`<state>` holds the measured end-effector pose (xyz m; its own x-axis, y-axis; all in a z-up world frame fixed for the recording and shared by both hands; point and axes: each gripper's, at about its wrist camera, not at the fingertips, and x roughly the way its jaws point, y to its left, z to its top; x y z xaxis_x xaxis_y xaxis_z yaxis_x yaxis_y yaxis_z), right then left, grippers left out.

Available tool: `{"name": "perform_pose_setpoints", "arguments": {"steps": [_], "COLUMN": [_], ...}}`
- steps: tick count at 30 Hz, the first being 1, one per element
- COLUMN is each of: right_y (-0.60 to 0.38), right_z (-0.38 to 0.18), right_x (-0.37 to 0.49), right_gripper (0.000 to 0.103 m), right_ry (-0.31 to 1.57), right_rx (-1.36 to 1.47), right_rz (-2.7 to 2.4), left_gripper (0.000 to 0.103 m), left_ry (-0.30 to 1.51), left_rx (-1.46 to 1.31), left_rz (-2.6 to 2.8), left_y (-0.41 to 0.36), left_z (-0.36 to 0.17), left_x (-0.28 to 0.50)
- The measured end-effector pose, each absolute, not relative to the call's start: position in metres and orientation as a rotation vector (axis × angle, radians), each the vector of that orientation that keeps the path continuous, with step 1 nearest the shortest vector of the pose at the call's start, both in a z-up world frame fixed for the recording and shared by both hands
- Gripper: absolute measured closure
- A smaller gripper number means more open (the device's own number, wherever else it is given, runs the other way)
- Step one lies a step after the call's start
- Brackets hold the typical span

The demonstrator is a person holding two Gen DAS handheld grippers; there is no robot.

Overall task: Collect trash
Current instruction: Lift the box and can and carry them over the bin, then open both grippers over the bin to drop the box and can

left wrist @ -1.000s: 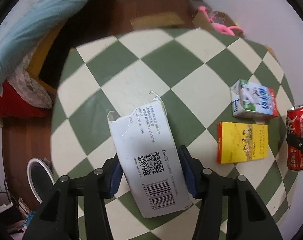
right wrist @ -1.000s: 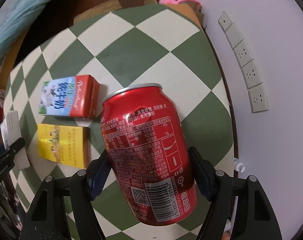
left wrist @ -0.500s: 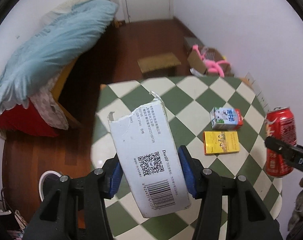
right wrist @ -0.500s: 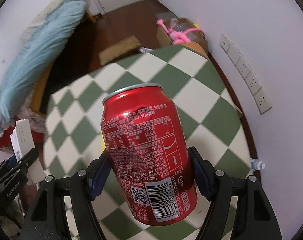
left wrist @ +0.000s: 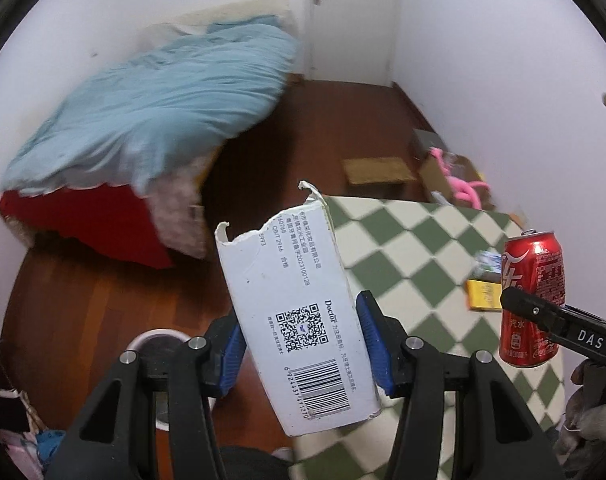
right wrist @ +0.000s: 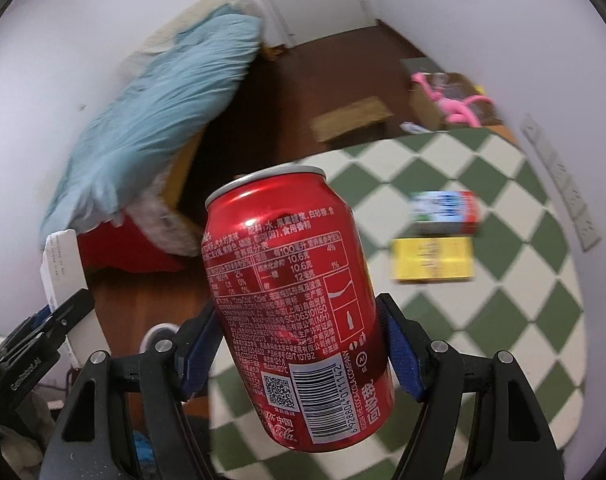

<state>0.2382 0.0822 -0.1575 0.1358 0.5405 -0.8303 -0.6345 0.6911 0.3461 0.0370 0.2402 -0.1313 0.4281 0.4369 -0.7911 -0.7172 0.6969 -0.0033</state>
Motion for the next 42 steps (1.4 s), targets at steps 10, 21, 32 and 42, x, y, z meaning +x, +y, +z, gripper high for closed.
{"name": "perform_pose_setpoints", "arguments": {"steps": [10,21,32,42], "right_y": [0.215,0.376,0.468,0.469], "right_z": [-0.187,-0.339,-0.458,-0.481], "right_x": [0.118,-0.005,-0.042,-0.06], "right_gripper": [0.027,0.027,0.027,0.0], "right_ry": [1.239,1.491,1.619,1.559], "right_rx": [-0.189,-0.477,-0.735,-0.882], "right_rz": [1.07,1.157,1.1,1.098], "left_gripper": [0.054,0.051,0.004,0.004], "left_ry": [0.914,1.131,1.212,1.232], "left_rx": [-0.505,-0.728,-0.826,-0.808], "left_rz": [0.978,1.128,1.189,1.272], "left_y": [0.339,0.434,0.469,0.464], "left_z": [-0.183,-0.318,-0.376,-0.381], "left_x": [-0.093,-0.187,-0.218,-0.233]}}
